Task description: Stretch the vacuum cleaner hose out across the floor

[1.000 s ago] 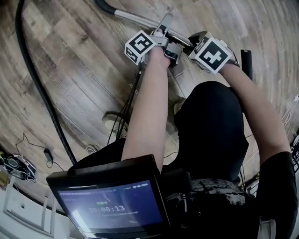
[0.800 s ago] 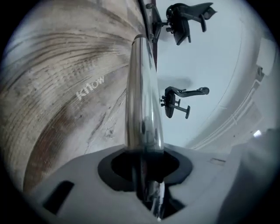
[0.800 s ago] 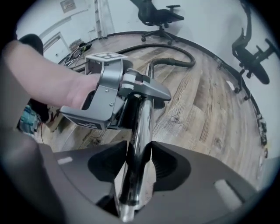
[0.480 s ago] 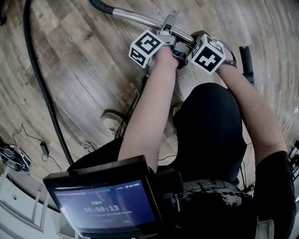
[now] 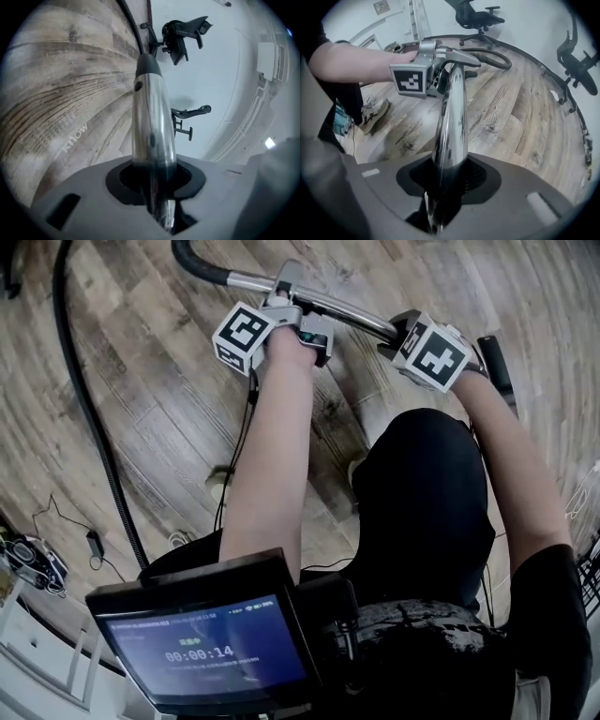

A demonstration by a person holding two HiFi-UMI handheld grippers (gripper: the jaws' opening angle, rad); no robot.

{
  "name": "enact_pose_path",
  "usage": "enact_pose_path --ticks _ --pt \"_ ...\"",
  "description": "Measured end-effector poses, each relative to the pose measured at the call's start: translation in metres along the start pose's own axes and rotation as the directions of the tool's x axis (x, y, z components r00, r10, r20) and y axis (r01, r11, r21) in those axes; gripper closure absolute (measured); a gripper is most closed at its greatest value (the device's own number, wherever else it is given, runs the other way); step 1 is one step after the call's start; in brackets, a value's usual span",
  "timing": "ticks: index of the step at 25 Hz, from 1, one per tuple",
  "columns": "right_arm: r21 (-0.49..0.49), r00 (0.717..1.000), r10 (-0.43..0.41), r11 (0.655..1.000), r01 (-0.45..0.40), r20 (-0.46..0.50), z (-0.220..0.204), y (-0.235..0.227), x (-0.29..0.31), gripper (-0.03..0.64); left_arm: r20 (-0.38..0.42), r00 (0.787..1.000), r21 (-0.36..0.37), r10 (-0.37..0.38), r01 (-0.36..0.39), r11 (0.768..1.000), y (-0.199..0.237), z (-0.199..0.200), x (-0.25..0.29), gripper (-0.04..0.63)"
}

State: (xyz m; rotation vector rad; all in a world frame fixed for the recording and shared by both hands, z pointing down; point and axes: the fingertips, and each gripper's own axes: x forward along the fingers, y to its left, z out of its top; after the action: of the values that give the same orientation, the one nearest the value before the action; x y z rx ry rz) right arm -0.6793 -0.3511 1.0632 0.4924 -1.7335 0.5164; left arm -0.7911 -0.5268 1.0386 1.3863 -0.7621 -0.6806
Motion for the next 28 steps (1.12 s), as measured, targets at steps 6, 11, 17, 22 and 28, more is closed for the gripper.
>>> enact_pose_path --ticks 6,11,17,22,28 --pt "-0.182 0.964 -0.245 0.958 0.223 -0.107 -0.011 -0.025 0.007 0.472 -0.028 0.998 0.064 0.064 -0.063 0.996 -0.014 -0.018 -0.006 0.5" --pt "-0.204 0.948 -0.315 0.933 0.298 -0.055 0.003 -0.039 0.006 0.557 -0.061 0.997 0.053 0.039 -0.035 0.998 -0.034 -0.021 -0.009 0.5" --pt "-0.183 0.962 -0.268 0.949 0.255 -0.051 0.019 -0.025 -0.003 0.558 0.019 0.995 0.097 0.095 -0.097 0.991 -0.042 -0.004 -0.02 0.503" --pt "-0.171 0.965 -0.26 0.953 0.25 -0.036 0.042 -0.012 -0.052 0.557 -0.005 0.995 0.119 0.099 -0.097 0.988 -0.099 0.005 -0.028 0.503" --pt "-0.169 0.982 -0.184 0.97 0.177 -0.03 0.078 0.043 -0.169 0.557 0.02 0.987 0.119 0.161 -0.162 0.98 -0.22 0.011 -0.081 0.503"
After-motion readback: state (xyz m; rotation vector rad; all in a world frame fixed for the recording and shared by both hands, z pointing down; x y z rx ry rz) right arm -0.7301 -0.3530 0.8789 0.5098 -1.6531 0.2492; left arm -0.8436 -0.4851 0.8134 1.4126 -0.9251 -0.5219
